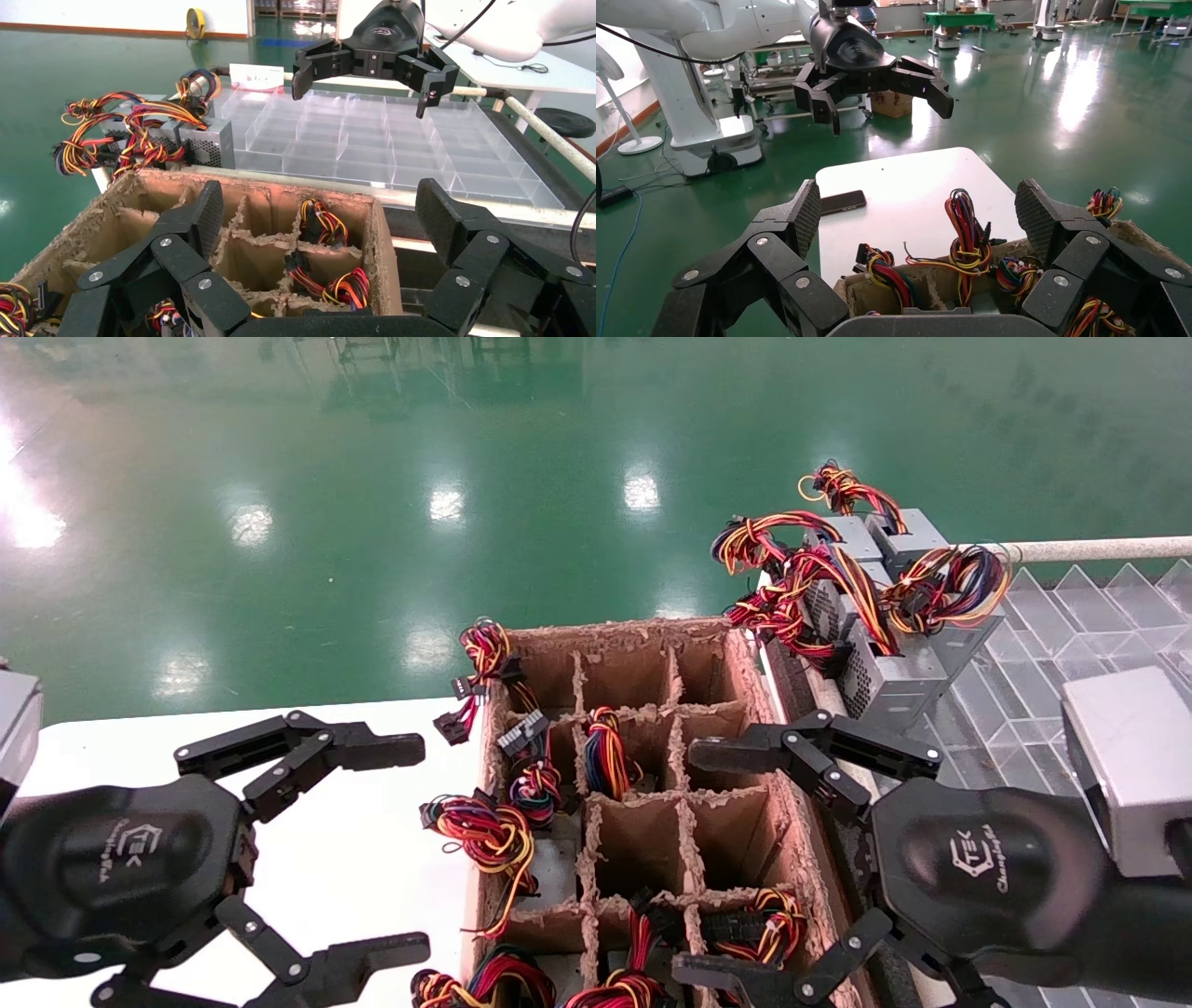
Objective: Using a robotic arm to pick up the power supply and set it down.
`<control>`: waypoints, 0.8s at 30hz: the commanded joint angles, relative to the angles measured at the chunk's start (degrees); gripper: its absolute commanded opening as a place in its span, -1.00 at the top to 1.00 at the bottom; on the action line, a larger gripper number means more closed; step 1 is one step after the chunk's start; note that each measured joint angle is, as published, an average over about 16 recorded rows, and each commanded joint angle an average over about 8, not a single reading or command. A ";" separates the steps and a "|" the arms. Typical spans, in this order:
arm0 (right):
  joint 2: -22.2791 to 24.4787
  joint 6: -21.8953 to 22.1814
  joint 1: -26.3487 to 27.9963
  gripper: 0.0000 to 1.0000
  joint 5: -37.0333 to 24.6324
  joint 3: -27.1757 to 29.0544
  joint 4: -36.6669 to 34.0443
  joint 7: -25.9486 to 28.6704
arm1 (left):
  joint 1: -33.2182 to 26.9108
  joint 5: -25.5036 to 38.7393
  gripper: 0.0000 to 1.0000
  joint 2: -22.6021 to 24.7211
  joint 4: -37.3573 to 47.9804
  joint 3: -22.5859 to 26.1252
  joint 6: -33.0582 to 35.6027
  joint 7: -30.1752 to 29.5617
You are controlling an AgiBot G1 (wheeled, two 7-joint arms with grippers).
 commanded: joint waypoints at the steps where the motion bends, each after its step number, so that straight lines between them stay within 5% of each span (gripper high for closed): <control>1: 0.11 -0.05 -0.08 -1.00 0.04 0.03 0.09 0.00 | 0.00 0.00 1.00 0.00 0.00 0.00 0.00 0.00; 10: -4.85 4.31 2.97 -1.00 -5.47 -1.63 -7.31 -3.76 | 0.00 0.00 1.00 0.00 0.00 0.00 0.00 0.00; 24: -18.11 9.28 10.83 -1.00 -15.24 -7.31 -28.90 -10.71 | 0.00 0.00 1.00 0.00 0.01 0.00 0.00 0.00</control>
